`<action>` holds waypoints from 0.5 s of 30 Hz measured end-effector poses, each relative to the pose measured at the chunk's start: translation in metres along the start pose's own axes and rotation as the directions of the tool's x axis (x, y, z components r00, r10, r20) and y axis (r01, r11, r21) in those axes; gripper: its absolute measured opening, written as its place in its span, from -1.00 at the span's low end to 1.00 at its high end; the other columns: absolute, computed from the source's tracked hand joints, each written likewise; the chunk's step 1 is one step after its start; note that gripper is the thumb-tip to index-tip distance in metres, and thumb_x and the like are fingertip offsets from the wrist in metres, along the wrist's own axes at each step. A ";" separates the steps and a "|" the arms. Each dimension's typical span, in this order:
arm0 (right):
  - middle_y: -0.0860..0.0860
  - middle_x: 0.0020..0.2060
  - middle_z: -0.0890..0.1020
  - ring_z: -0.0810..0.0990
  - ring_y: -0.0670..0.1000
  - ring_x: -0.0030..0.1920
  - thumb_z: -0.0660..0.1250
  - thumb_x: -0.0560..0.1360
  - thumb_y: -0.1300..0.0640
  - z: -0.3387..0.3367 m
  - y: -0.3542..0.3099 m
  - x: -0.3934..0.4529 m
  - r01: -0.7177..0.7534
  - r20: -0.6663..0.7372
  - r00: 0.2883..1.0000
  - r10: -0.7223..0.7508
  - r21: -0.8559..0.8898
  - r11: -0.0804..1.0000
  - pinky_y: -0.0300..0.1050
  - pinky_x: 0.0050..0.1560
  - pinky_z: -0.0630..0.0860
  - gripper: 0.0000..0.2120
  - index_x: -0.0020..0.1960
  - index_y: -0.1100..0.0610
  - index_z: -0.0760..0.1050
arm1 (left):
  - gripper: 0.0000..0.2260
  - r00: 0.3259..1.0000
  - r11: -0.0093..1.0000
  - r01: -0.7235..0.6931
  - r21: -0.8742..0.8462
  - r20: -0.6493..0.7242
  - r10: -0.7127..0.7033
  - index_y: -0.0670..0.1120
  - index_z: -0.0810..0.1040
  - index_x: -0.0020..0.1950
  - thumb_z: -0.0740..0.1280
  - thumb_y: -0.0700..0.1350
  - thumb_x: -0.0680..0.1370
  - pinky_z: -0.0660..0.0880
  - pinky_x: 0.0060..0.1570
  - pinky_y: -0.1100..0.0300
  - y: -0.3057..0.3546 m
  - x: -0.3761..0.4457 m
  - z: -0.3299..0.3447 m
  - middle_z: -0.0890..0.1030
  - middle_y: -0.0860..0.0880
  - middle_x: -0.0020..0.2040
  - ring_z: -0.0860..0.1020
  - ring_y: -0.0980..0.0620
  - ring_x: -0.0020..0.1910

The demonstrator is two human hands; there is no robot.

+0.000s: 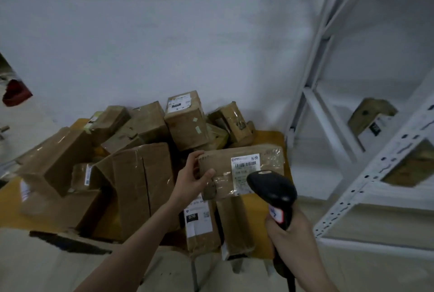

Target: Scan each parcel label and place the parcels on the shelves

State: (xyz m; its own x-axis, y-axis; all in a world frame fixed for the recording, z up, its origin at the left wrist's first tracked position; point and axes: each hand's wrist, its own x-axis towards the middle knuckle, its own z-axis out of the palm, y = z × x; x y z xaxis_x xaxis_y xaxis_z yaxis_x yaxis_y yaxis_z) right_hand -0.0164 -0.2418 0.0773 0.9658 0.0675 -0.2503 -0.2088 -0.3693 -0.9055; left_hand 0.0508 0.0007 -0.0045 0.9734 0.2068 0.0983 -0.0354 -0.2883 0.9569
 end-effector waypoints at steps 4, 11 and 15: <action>0.03 -0.42 0.45 0.44 -0.04 -0.43 0.31 0.49 0.35 0.017 -0.007 -0.007 0.056 -0.026 0.998 -0.056 0.015 0.998 -0.37 -0.49 0.34 -0.78 -0.17 0.05 0.39 | -0.56 0.999 0.999 -0.039 -0.018 0.034 0.039 0.07 0.32 0.35 0.40 -0.11 0.54 0.64 -0.07 0.14 0.005 0.004 0.005 0.49 -0.02 0.23 0.58 0.06 0.11; 0.05 -0.37 0.50 0.47 -0.02 -0.41 0.30 0.49 0.35 0.023 -0.007 -0.014 0.025 -0.077 0.997 -0.023 0.015 1.000 -0.22 -0.43 0.38 -0.73 -0.08 -0.02 0.38 | -0.56 0.996 0.998 -0.055 -0.018 0.066 0.056 0.11 0.29 0.34 0.39 -0.11 0.54 0.62 -0.04 0.19 0.002 0.002 0.002 0.48 -0.02 0.26 0.55 0.07 0.16; 0.08 -0.37 0.49 0.45 -0.02 -0.43 0.29 0.49 0.35 0.025 -0.004 -0.014 0.047 -0.073 0.996 -0.047 0.003 0.999 -0.25 -0.47 0.37 -0.73 -0.11 -0.02 0.39 | -0.54 0.996 0.998 -0.057 -0.005 0.073 0.057 0.06 0.28 0.38 0.38 -0.12 0.55 0.61 -0.06 0.25 0.001 0.001 0.000 0.46 0.05 0.22 0.53 0.18 0.10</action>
State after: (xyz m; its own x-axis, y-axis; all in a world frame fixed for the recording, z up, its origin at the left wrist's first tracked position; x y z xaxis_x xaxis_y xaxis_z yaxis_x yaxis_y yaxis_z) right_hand -0.0327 -0.2184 0.0754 0.9832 0.0167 -0.1817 -0.1634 -0.3626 -0.9175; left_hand 0.0519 0.0010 -0.0038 0.9837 0.1211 0.1327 -0.0920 -0.2951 0.9510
